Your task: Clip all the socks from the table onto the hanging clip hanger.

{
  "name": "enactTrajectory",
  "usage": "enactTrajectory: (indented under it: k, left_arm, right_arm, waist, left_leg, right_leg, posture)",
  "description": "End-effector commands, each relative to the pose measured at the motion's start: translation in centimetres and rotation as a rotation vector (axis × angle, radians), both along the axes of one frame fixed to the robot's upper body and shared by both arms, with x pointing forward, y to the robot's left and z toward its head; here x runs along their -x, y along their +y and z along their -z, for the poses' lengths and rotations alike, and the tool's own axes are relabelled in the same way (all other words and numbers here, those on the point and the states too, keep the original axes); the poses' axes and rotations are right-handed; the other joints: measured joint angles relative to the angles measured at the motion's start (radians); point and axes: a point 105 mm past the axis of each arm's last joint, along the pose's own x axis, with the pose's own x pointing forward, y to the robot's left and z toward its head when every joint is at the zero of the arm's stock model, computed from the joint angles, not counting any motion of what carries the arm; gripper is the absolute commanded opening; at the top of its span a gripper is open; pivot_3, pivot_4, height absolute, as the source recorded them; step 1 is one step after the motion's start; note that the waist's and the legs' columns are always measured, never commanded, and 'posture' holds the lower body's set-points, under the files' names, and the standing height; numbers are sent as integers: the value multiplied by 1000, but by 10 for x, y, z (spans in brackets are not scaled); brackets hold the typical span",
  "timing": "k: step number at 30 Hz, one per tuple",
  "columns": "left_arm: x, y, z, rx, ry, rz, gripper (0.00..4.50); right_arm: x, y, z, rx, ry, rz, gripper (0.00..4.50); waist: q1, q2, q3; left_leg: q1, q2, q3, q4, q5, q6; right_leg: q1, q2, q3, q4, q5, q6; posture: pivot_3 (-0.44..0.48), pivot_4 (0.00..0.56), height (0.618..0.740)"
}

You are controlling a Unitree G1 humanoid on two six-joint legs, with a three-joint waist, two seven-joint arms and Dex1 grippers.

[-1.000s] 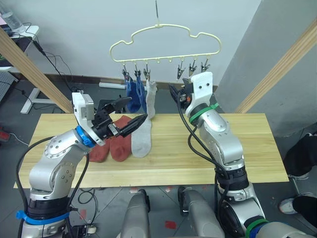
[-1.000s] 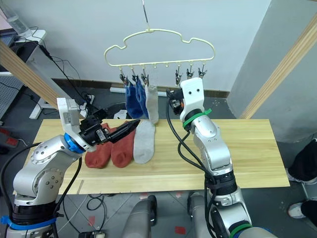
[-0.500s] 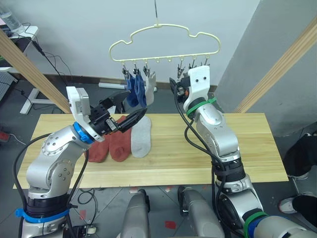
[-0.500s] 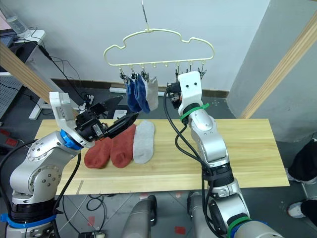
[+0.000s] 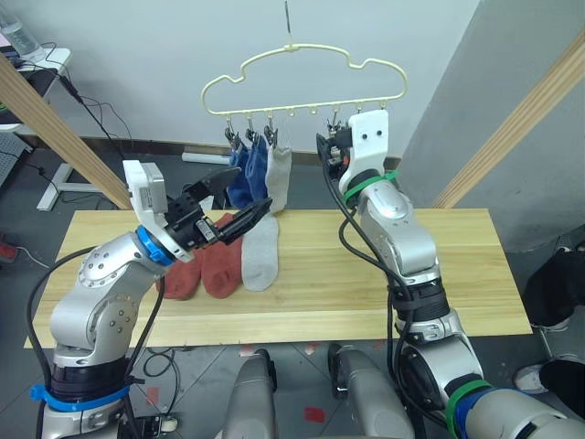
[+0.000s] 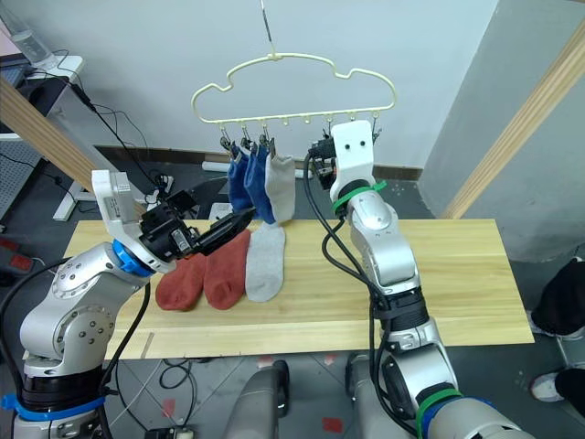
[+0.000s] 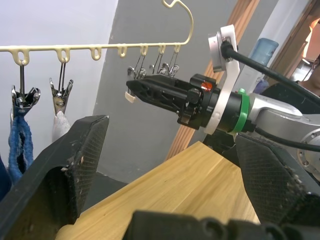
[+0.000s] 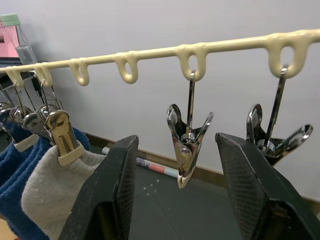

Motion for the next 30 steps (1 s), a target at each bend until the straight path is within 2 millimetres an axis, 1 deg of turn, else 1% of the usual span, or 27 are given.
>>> enactTrajectory:
  k: [1, 7, 11, 19, 23, 30]
  left_arm:
    - [4, -2, -7, -1, -48, 10, 4500]
    - [2, -1, -9, -2, -55, 5, 4500]
    - [0, 0, -8, -9, -58, -7, 4500]
    - [1, -1, -8, -10, -60, -9, 4500]
    - [0, -2, -8, -15, -56, -9, 4500]
    - [0, -5, -8, -16, -55, -5, 4500]
  right_arm:
    - [9, 12, -27, -34, -90, -72, 2561]
    - [9, 17, -28, -49, -76, -113, 2561]
    - [9, 21, -25, -50, -57, -139, 2561]
    - [9, 22, -23, -58, -42, -148, 2561]
    - [4, 18, -22, -71, -28, -119, 2561]
    - [0, 7, -25, -54, -61, -42, 2561]
  waist:
    - [0, 0, 0]
    - [1, 0, 0]
    - [1, 0, 0]
    - [1, 0, 0]
    - [1, 0, 0]
    - [2, 0, 0]
  left_leg:
    - [0, 0, 0, 0, 0, 0]
    - [0, 0, 0, 0, 0, 0]
    - [0, 0, 0, 0, 0, 0]
    - [0, 0, 0, 0, 0, 0]
    - [0, 0, 0, 0, 0, 0]
    - [0, 0, 0, 0, 0, 0]
  right_leg:
    - [0, 0, 0, 0, 0, 0]
    - [0, 0, 0, 0, 0, 0]
    - [0, 0, 0, 0, 0, 0]
    - [0, 0, 0, 0, 0, 0]
    - [0, 0, 0, 0, 0, 0]
    - [0, 0, 0, 0, 0, 0]
  posture:
    - [20, 302, 740]
    - [22, 302, 740]
    - [27, 305, 740]
    - [30, 310, 740]
    - [30, 311, 740]
    - [29, 314, 740]
